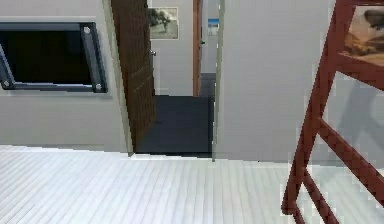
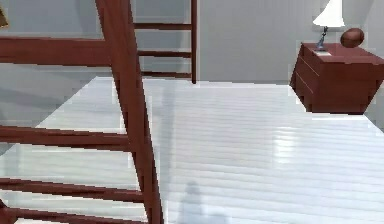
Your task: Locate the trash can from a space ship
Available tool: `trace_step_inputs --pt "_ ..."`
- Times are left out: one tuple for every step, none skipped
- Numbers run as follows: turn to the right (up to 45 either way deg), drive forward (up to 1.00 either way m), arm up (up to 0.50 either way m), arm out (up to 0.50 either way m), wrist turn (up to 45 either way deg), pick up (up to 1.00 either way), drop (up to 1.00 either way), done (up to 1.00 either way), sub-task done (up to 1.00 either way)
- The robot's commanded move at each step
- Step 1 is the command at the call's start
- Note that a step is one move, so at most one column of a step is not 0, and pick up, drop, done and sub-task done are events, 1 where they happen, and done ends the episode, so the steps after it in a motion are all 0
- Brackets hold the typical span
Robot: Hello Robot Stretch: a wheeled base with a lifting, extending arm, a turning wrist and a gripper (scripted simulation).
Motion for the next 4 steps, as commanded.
trace_step_inputs --pt "-9.0 0.00 0.00 0.00 0.0 0.00 0.00 0.00 0.00" --pt "0.0 1.00 0.00 0.00 0.0 0.00 0.00 0.00 0.00" --pt "-3.0 0.00 0.00 0.00 0.0 0.00 0.00 0.00 0.00" --pt "0.0 0.55 0.00 0.00 0.0 0.00 0.00 0.00 0.00"
